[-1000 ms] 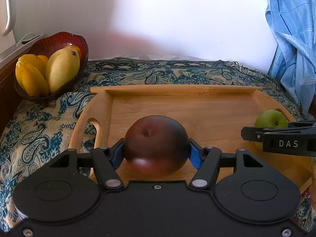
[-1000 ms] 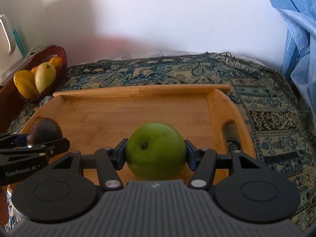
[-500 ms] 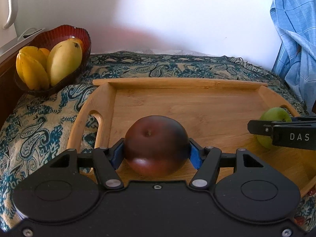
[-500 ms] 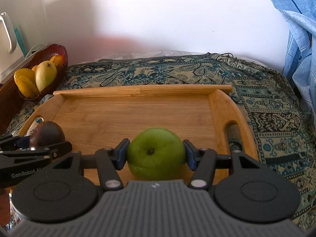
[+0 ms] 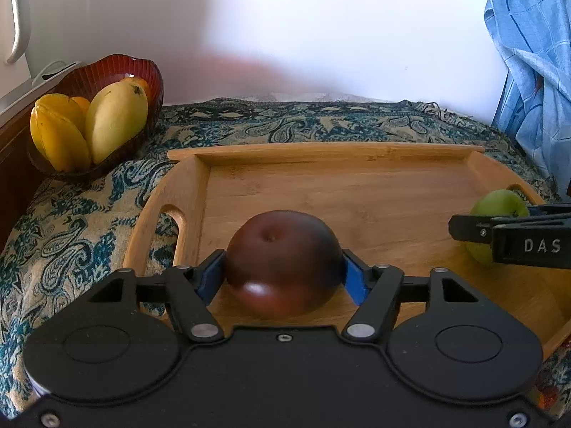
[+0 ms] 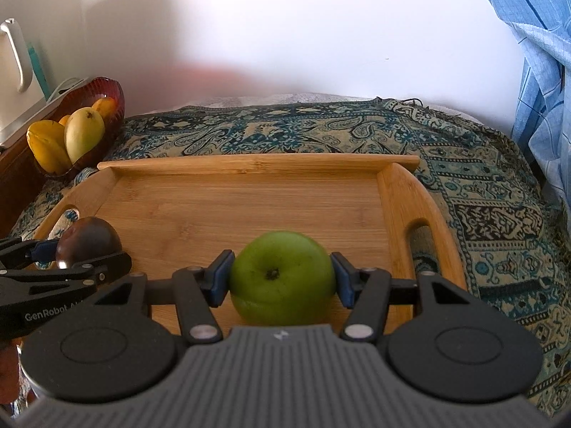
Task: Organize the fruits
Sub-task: 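Lower both fruits onto the tray and open both tools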
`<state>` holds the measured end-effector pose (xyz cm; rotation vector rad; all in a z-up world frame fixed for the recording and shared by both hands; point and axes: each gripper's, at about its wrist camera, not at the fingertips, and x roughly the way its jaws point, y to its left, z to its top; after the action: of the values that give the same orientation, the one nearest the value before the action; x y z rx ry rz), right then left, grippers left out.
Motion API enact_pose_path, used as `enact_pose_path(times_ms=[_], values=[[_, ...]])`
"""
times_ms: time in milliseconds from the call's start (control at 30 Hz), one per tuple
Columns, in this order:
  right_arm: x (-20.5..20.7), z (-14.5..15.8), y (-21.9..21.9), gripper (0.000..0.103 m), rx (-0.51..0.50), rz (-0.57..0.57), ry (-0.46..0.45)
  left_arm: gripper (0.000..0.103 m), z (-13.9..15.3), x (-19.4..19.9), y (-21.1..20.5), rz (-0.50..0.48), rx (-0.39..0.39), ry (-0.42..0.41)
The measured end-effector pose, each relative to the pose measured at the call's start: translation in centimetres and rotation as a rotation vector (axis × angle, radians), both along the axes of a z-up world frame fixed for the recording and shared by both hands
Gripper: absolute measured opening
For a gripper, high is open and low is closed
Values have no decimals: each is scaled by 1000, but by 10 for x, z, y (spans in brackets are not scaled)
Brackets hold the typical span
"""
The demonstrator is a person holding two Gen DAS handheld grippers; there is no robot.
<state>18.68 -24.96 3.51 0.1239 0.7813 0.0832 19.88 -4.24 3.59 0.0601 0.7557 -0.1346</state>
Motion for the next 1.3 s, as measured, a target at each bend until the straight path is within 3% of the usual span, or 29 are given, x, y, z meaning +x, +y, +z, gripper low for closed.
enact_pose_path(times_ms=[533, 867, 1300], values=[[-7, -2, 1, 83, -11, 4, 11, 92, 3, -9, 6, 29, 6, 5], [-21, 2, 0, 93, -16, -15, -3, 100, 11, -24, 7, 33, 17, -12], [-68, 13, 6, 103, 19, -45, -67, 101, 20, -59, 11, 43, 14, -41]])
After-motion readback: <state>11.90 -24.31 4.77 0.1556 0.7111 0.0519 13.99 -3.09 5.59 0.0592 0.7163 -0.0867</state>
